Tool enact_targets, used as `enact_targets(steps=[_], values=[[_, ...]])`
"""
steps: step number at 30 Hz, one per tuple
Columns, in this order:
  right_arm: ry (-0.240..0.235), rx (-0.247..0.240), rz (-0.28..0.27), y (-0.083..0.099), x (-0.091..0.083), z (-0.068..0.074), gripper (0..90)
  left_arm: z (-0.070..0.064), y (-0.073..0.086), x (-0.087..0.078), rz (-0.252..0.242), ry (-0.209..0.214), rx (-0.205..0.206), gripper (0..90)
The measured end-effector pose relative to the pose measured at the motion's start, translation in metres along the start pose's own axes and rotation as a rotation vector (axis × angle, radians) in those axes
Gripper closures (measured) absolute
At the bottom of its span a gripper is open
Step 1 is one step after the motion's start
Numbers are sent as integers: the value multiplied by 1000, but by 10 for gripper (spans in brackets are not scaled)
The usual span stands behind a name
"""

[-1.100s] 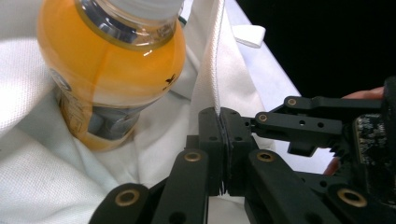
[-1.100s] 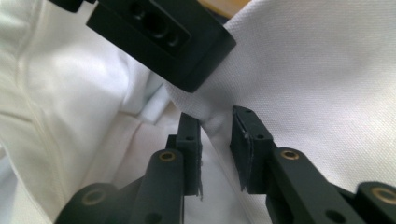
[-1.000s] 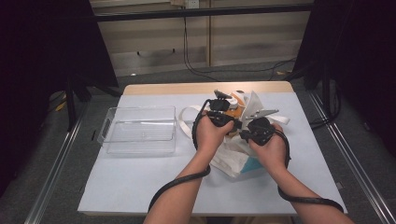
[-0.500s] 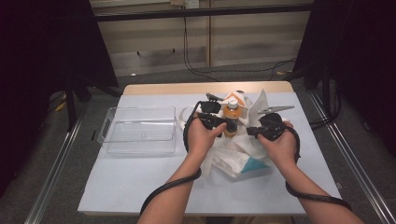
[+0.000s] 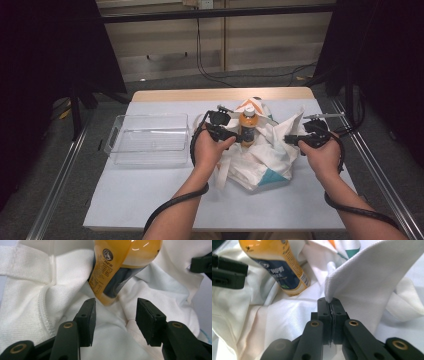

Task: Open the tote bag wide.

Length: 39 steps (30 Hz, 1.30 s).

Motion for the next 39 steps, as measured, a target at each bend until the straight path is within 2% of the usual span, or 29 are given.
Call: enact_targets(steps=[3, 4, 6, 7, 9, 11, 13, 14, 16, 18, 22, 24, 27, 29, 30, 37, 39], values=[[3, 16, 0, 1, -4, -5, 881, -2, -3, -3, -22, 12, 7, 472], [5, 12, 0, 1, -6, -6, 871, -3, -5, -4, -33, 16, 22, 454], [19, 12, 1, 1, -9, -9, 860, -3, -8, -7, -43, 0, 27, 421], [27, 16, 11, 3, -10, -12, 843, -4, -10, -7, -55, 8, 26, 406], [13, 39, 1, 5, -10, -16, 839, -5, -13, -10, -65, 12, 34, 365], [16, 36, 3, 8, -10, -18, 838, -5, -17, -12, -84, 3, 46, 325], [9, 32, 1, 9, -10, -17, 842, -8, -21, -12, -88, 19, 45, 336], [11, 29, 3, 9, -10, -17, 842, -8, -22, -12, -81, 8, 61, 328], [17, 24, 2, 8, -10, -16, 843, -11, -27, -12, -105, 11, 70, 310], [15, 19, 6, 7, -10, -15, 843, -12, -31, -11, -105, -2, 90, 279], [19, 14, 5, 6, -9, -15, 843, -9, -36, -7, -97, -32, 85, 275], [17, 12, 9, 6, -9, -14, 847, -10, -39, -4, -100, -21, 83, 266], [13, 10, 14, 6, -8, -13, 853, -10, -42, 0, -102, -26, 83, 259], [13, 8, 17, 5, -7, -13, 853, -9, -43, 3, -94, -36, 102, 244], [14, 4, 18, 5, -7, -12, 854, -9, -44, 4, -90, -36, 94, 238], [14, -3, 23, 5, -5, -10, 850, -11, -49, 11, -84, -34, 110, 243], [14, -4, 22, 4, -5, -11, 849, -11, -51, 12, -95, -34, 103, 249]])
Point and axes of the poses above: each handheld gripper's, and its own axes: x roughly forward along the jaws, y roughly out of its underside, z roughly to its left, the point moved 9 cm from there along x, roughly forward along the jaws, and after that the axes turned 14 degrees about z, right-handed, at the moved point
